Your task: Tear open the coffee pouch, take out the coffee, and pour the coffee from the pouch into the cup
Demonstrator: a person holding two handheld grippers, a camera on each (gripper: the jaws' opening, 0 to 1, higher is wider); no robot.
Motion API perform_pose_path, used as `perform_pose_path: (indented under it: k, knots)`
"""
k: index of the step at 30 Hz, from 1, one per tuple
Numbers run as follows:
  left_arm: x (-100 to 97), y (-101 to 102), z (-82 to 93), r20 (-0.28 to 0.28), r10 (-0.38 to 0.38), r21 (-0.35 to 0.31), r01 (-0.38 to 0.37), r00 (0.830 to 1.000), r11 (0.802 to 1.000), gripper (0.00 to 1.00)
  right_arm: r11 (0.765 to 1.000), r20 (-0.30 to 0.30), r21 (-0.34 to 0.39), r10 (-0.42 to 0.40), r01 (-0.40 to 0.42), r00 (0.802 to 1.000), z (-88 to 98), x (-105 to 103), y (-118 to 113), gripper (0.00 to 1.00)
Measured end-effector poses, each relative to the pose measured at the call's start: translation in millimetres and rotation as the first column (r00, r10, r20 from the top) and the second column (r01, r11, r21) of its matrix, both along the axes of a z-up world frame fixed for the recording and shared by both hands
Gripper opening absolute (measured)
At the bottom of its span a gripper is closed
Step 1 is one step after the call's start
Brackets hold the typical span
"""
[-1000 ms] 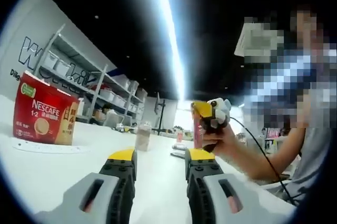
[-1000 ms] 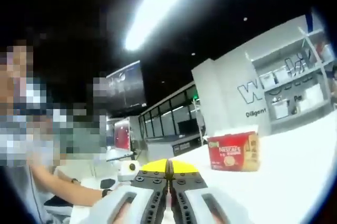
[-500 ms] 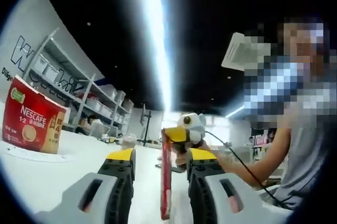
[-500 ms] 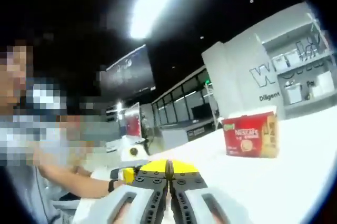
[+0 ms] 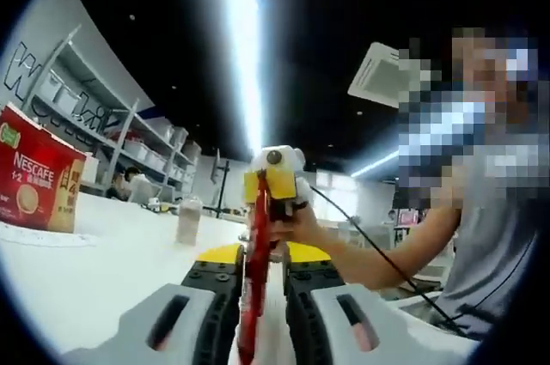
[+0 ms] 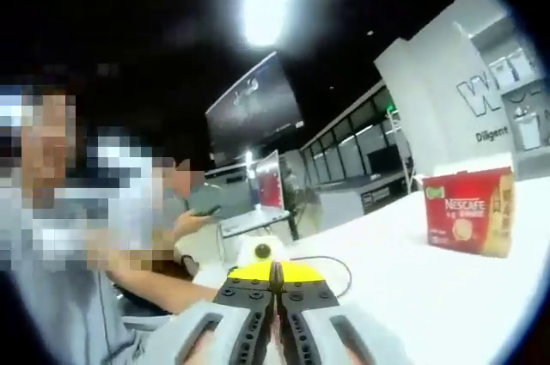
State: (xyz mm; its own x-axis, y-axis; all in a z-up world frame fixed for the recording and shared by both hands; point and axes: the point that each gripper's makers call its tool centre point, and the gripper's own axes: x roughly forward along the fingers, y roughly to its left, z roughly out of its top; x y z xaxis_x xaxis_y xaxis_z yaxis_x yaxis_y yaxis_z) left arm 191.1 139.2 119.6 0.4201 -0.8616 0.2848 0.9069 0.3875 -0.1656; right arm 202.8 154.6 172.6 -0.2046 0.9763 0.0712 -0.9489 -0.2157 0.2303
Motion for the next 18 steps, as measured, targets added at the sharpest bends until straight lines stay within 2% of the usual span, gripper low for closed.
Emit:
perform_pose_path:
  k: [4,8,10,11,12,13,15,17,18]
  knots:
    - [-2.4,-1,-1.6,-0.009,-0.019,0.007,0.019,1.000,1.000,0.14,1.000,-0.029,0.031,0.001,0.000,1.000,-3.8,6,-2,0.01]
    - [-1.4,-4,-11.1,-0.051,-0.047,0.037,0.049,0.998,0.998,0.14,0.997,-0.093,0.077,0.006,0.001,0.996,-12.1,10,-5,0.01]
    - [-0.5,-6,-13.4,-0.072,-0.055,0.041,0.058,0.996,0.997,0.13,0.996,-0.103,0.094,0.007,0.003,0.995,-13.9,11,-8,0.01]
    - [1.4,-5,-13.6,-0.075,-0.041,0.043,0.045,0.996,0.998,0.13,0.989,-0.100,0.144,-0.002,0.017,0.995,-9.1,11,-7,0.02]
    - [6.2,-1,-10.1,-0.053,-0.002,0.040,0.004,0.999,0.999,0.12,0.969,-0.109,0.246,-0.008,0.035,0.994,-1.9,13,-8,0.02]
    - [6.0,0,-9.1,-0.050,0.000,0.036,0.001,0.999,0.999,0.12,0.958,-0.131,0.282,-0.013,0.050,0.991,-0.6,15,-8,0.02]
    - [7.6,8,-3.7,-0.056,0.012,0.007,-0.011,0.998,1.000,0.12,0.933,-0.175,0.352,-0.020,0.081,0.984,2.0,20,-7,0.11]
    - [9.4,11,-1.9,-0.054,0.019,-0.007,-0.019,0.998,1.000,0.12,0.921,-0.221,0.378,-0.008,0.093,0.975,1.5,24,-5,0.23]
    - [10.3,12,-1.0,-0.053,0.022,-0.015,-0.023,0.998,1.000,0.12,0.922,-0.235,0.379,0.008,0.084,0.972,1.0,23,-4,0.23]
